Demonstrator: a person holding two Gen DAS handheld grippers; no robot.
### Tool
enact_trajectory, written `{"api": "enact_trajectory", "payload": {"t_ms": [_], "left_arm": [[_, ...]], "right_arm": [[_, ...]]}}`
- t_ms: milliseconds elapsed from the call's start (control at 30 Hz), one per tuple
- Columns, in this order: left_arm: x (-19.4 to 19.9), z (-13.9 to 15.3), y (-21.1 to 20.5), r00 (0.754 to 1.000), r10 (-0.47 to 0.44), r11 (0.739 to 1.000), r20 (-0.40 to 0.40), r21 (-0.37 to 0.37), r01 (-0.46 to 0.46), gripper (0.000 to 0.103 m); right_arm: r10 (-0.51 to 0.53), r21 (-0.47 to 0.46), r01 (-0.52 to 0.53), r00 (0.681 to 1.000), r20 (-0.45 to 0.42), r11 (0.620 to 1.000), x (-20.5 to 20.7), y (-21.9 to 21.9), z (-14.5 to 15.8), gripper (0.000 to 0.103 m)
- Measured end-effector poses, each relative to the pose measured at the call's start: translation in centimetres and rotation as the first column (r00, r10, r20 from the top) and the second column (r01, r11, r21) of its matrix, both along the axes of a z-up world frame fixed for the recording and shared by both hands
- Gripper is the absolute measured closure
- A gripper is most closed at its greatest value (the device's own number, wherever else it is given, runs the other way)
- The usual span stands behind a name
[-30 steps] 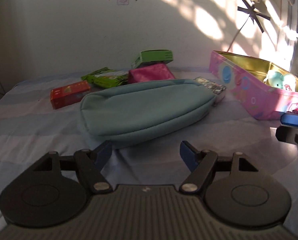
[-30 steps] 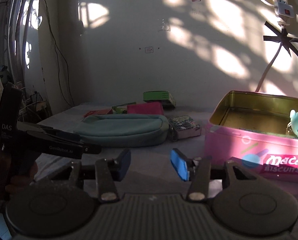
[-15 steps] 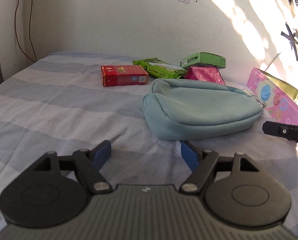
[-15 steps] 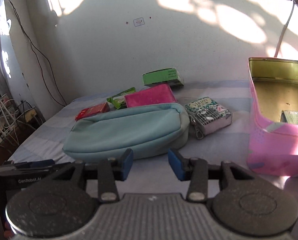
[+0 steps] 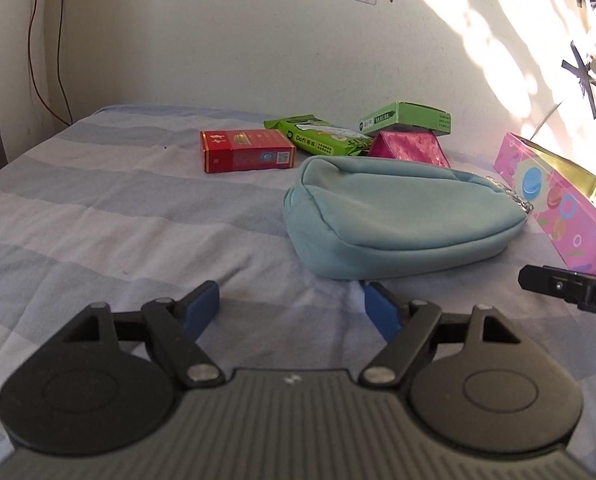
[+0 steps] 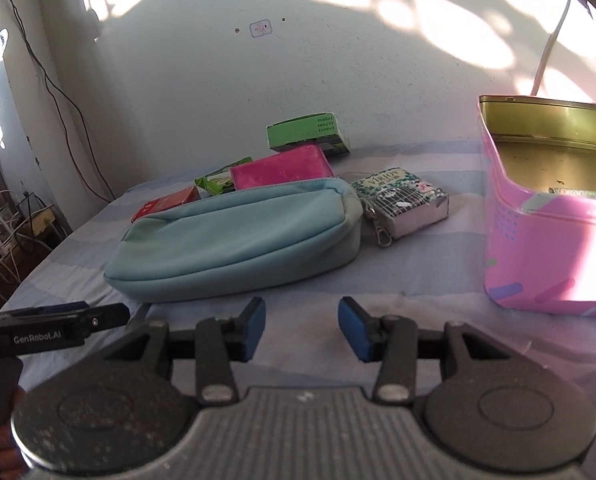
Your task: Organize objects
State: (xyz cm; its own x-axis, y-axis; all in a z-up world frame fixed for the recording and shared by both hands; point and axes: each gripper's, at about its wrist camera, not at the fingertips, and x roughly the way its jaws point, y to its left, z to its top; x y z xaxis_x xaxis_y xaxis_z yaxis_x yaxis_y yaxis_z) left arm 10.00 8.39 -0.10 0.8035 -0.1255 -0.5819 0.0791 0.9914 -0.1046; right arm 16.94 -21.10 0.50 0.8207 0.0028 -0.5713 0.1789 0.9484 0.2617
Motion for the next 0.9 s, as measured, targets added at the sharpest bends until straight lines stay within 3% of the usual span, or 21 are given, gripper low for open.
{"api": "enact_trajectory", "payload": {"t_ms": [100,167,200,433,500,633,900], "left_arm": [[0.0,0.1,0.1,1.0,0.001,1.0,0.001,-0.006,-0.001,0.021],[-0.1,0.1,0.0,1.0,0.0,1.0,0.001,-0.008,0.0,0.021],[-0.1,0.0,0.0,1.0,-0.001,1.0,0.001,-0.008,0.001,0.02],[-0.1,0.0,0.0,1.0,0.001,1.0,0.001,-0.01,-0.001,0.019],[-0.1,0.0,0.0,1.0,0.002,1.0,0.001,-0.009,-0.002,0.018],[-0.2,0.0,-0.2,1.0,0.001,1.0,0.0,-0.006,-0.001,0.017],[-0.1,-0.1,-0.4,1.0,-0.007,1.0,-0.006,0.008,0.007,0.014]], "right_arm": [[-0.026,0.017,0.025,0.999,0.022,1.0,0.8,-0.7,1.0,0.057],[-0.067,0.036,0.066,0.997,0.031,0.997,1.8,-1.6,1.7,0.042],[-0.085,0.045,0.084,0.996,0.028,0.995,2.3,-2.0,1.9,0.039],[-0.109,0.088,0.115,0.991,-0.073,0.989,6.8,-3.6,0.5,0.038],[-0.099,0.12,0.109,0.992,-0.084,0.987,7.5,-3.8,0.1,0.042],[-0.114,0.142,0.125,0.99,-0.08,0.982,7.1,-3.6,0.3,0.062],[-0.103,0.055,0.101,0.994,0.046,0.993,-0.9,-1.7,2.6,0.068]]}}
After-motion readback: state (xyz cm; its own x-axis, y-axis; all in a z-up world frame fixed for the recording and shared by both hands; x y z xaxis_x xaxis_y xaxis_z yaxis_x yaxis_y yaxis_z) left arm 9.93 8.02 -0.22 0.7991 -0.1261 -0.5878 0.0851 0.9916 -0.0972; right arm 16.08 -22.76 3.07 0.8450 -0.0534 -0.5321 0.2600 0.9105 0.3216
